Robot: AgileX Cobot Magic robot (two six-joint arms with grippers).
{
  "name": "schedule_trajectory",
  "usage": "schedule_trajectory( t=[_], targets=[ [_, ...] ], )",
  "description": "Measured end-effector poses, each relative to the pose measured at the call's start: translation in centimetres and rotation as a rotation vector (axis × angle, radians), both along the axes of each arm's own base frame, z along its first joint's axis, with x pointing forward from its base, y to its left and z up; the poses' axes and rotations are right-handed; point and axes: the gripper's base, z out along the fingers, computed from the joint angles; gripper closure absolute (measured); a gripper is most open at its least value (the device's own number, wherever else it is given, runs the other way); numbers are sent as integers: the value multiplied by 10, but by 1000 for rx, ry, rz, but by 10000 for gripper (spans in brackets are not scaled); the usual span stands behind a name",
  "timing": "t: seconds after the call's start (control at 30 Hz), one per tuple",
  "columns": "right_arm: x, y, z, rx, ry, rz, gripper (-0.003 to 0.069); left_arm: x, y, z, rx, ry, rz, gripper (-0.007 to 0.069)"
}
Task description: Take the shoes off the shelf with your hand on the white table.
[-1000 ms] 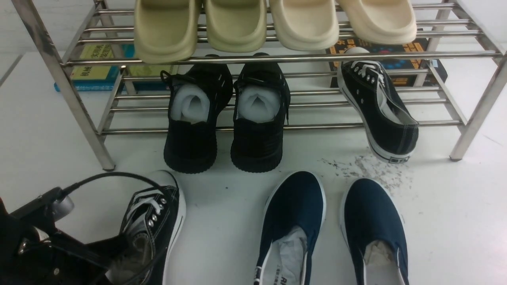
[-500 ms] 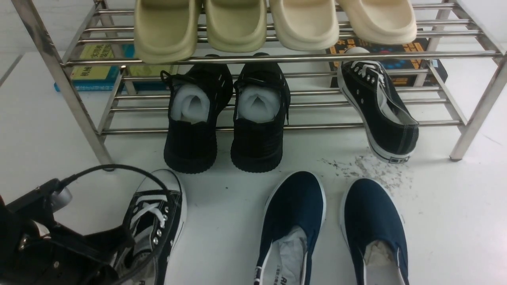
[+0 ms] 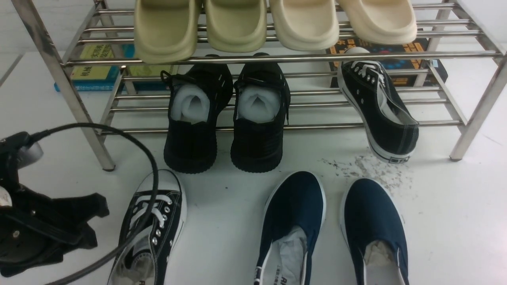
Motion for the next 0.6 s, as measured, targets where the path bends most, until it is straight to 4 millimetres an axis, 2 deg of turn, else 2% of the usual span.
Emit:
schedule_trajectory(
  t=[0.5,0.57,0.6],
  targets=[
    [1,0,1,-1,-20,-5,422,-3,2,3,23,-9,-4,256],
    [2,2,2,142,-51,-23,422,-3,2,3,24,-8,-4,256],
    [3,4,3,294,-69,-37,422,-3,3,3,27,-5,-5,256]
  ],
)
